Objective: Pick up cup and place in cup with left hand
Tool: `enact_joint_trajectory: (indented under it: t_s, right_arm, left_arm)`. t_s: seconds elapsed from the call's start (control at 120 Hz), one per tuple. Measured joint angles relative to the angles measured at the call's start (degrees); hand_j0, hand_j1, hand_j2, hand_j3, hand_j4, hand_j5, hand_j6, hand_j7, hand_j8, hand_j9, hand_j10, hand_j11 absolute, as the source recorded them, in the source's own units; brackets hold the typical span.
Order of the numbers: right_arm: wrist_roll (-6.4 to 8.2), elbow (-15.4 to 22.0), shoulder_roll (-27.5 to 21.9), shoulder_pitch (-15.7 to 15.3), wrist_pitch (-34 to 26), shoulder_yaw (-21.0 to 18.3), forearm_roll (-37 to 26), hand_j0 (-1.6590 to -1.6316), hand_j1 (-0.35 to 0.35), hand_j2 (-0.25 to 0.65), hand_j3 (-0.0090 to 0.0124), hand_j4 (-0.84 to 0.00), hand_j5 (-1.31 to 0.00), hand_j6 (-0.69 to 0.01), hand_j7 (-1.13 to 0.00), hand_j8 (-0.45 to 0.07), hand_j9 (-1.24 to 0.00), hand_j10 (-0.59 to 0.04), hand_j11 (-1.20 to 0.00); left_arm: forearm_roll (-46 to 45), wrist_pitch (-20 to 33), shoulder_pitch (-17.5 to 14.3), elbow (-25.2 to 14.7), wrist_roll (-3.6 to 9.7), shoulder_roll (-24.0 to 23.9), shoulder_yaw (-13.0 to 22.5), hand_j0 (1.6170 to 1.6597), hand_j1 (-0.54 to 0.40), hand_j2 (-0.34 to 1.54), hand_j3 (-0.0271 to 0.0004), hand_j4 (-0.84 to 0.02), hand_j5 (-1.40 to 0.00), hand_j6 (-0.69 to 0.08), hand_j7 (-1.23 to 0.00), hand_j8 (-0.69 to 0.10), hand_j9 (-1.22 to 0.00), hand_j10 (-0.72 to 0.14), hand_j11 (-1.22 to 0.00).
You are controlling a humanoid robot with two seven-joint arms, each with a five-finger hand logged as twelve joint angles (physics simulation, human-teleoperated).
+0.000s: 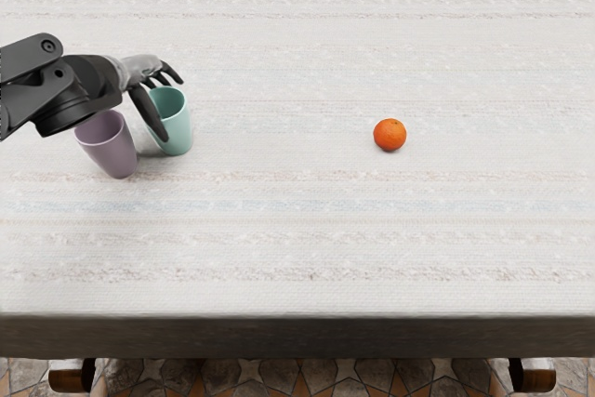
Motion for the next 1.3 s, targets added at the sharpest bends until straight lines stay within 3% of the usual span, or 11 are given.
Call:
enact_joint_trajectory:
  t_s: [0.275,0.458,0.542,0.717,0.817,0.917,1.142,1.275,1.283,1.3]
  right_arm:
    - [0.0,0.0,0.0,0.0,0.0,0.0,0.0,-1.6581,-0.349,0.0,0.0,0.0,0.0,0.001,0.0,0.0,0.0,0.0,0.0]
    - [0.0,0.0,0.0,0.0,0.0,0.0,0.0,-1.6581,-0.349,0.0,0.0,0.0,0.0,0.0,0.0,0.0,0.0,0.0,0.0]
    - [0.0,0.0,0.0,0.0,0.0,0.0,0.0,-1.6581,-0.349,0.0,0.0,0.0,0.0,0.0,0.0,0.0,0.0,0.0,0.0]
    - [0.0,0.0,0.0,0.0,0.0,0.0,0.0,-1.6581,-0.349,0.0,0.0,0.0,0.0,0.001,0.0,0.0,0.0,0.0,0.0]
    - [0.0,0.0,0.0,0.0,0.0,0.0,0.0,-1.6581,-0.349,0.0,0.0,0.0,0.0,0.001,0.0,0.0,0.0,0.0,0.0]
    - [0.0,0.0,0.0,0.0,0.0,0.0,0.0,-1.6581,-0.349,0.0,0.0,0.0,0.0,0.001,0.0,0.0,0.0,0.0,0.0]
    - [0.0,0.0,0.0,0.0,0.0,0.0,0.0,-1.6581,-0.349,0.0,0.0,0.0,0.0,0.001,0.0,0.0,0.0,0.0,0.0]
    - [0.0,0.0,0.0,0.0,0.0,0.0,0.0,-1.6581,-0.349,0.0,0.0,0.0,0.0,0.0,0.0,0.0,0.0,0.0,0.0]
    - [0.0,0.0,0.0,0.0,0.0,0.0,0.0,-1.6581,-0.349,0.0,0.0,0.0,0.0,0.0,0.0,0.0,0.0,0.0,0.0]
    - [0.0,0.0,0.0,0.0,0.0,0.0,0.0,-1.6581,-0.349,0.0,0.0,0.0,0.0,0.0,0.0,0.0,0.0,0.0,0.0]
  left_arm:
    - [0.1,0.3,0.1,2.5,-0.01,-1.7,0.1,1.6581,-0.098,0.09,0.0,-0.352,-0.45,-0.352,-0.45,-0.359,-0.46,-0.35,-0.46]
    - [-0.1,0.1,0.0,2.7,-0.01,-1.7,0.2,1.6563,-0.17,0.17,0.0,-0.379,-0.52,-0.286,-0.52,-0.296,-0.52,-0.373,-0.52]
    - [-0.1,0.0,0.0,2.7,-0.01,-1.7,0.2,1.6558,-0.17,0.18,0.0,-0.407,-0.55,-0.258,-0.55,-0.263,-0.55,-0.392,-0.56]
    - [-1.1,-0.9,-0.6,2.5,-0.01,-1.4,0.1,1.6551,-0.101,0.1,0.0,-0.457,-0.59,-0.305,-0.6,-0.278,-0.6,-0.402,-0.61]
    - [-3.7,-1.7,-1.3,1.7,-0.01,-0.5,-0.4,1.6548,-0.097,0.08,0.0,-0.459,-0.61,-0.296,-0.62,-0.267,-0.62,-0.394,-0.62]
    - [-6.1,-1.9,-2.4,-1.8,-0.01,4.8,-0.8,1.6549,-0.097,0.06,0.0,-0.47,-0.62,-0.31,-0.63,-0.295,-0.62,-0.401,-0.63]
    - [-8.3,-2.2,-4.4,-13.0,0.0,10.9,-2.9,1.6543,-0.073,0.02,0.0,-0.472,-0.65,-0.311,-0.64,-0.283,-0.63,-0.401,-0.64]
    - [-10.9,-6.1,-6.6,-18.6,0.0,15.5,-3.8,1.6542,-0.066,0.03,0.0,-0.472,-0.65,-0.311,-0.65,-0.281,-0.63,-0.398,-0.64]
    - [-11.0,-6.4,-6.6,-18.9,0.0,15.6,-3.9,1.6551,-0.11,0.11,0.0,-0.472,-0.65,-0.314,-0.64,-0.284,-0.63,-0.401,-0.64]
    - [-11.3,-7.0,-6.7,-19.3,0.0,15.6,-3.9,1.6549,-0.109,0.1,0.0,-0.471,-0.65,-0.3,-0.64,-0.278,-0.63,-0.396,-0.64]
